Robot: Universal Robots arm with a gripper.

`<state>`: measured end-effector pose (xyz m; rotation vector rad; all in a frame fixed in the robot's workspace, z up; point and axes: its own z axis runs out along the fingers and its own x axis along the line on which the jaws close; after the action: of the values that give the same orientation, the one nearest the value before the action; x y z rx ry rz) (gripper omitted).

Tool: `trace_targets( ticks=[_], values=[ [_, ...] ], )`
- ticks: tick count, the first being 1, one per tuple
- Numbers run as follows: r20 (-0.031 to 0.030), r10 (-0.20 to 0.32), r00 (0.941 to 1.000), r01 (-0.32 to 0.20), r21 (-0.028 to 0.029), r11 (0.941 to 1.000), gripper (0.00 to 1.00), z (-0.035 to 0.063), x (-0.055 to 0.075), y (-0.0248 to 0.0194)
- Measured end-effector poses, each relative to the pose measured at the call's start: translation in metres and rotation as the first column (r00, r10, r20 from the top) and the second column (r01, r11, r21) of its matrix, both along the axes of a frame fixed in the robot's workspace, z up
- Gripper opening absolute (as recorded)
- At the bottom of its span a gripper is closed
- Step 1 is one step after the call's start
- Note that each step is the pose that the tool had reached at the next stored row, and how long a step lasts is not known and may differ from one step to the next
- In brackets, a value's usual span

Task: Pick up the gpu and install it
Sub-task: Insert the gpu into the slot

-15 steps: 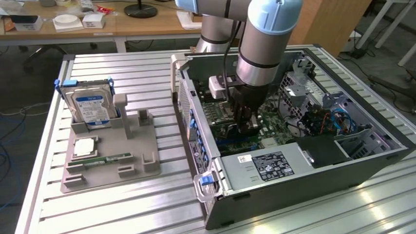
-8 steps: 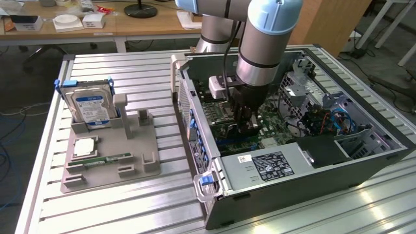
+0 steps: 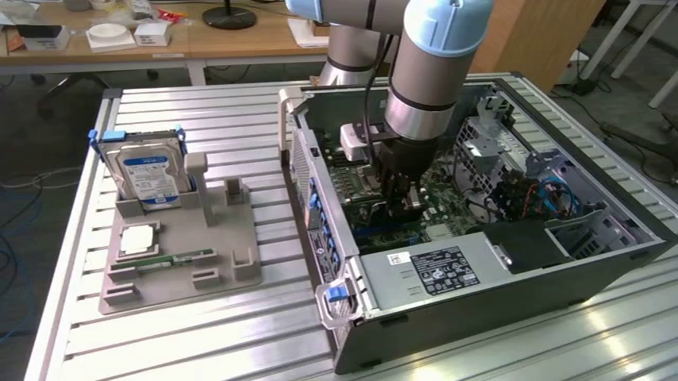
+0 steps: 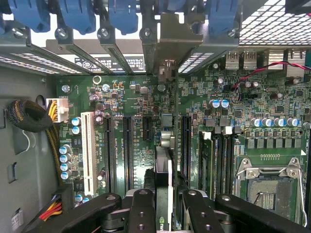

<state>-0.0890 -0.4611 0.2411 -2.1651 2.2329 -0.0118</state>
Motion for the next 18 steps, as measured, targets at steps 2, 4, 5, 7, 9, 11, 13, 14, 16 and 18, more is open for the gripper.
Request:
trace_targets(
  ticks=[2,4,5,7,9,11,13,14,16,18],
  values=[
    [0.0001,0.000,1.0000,0.000,0.0000,1.0000,0.26,0.0000,0.0000,0.0000],
    [0.0000,0.000,1.0000,0.000,0.0000,1.0000,0.26,0.0000,0.0000,0.0000],
    [0.0000,0.000,1.0000,0.000,0.0001,1.0000,0.26,0.0000,0.0000,0.0000],
    [0.0000,0.000,1.0000,0.000,0.0000,1.0000,0.26,0.0000,0.0000,0.0000],
    [0.0000,0.000,1.0000,0.000,0.0000,1.0000,0.26,-0.0005,0.0000,0.0000],
    [0.0001,0.000,1.0000,0.000,0.0000,1.0000,0.26,-0.0016,0.0000,0.0000],
    [-0.0002,0.000,1.0000,0.000,-0.0003,1.0000,0.26,-0.0017,0.0000,0.0000],
    [-0.0001,0.000,1.0000,0.000,-0.0002,1.0000,0.26,-0.0018,0.0000,0.0000],
    [0.0000,0.000,1.0000,0.000,-0.0001,1.0000,0.26,-0.0019,0.0000,0.0000],
    [0.0000,0.000,1.0000,0.000,0.0000,1.0000,0.26,-0.0019,0.0000,0.0000]
  ],
)
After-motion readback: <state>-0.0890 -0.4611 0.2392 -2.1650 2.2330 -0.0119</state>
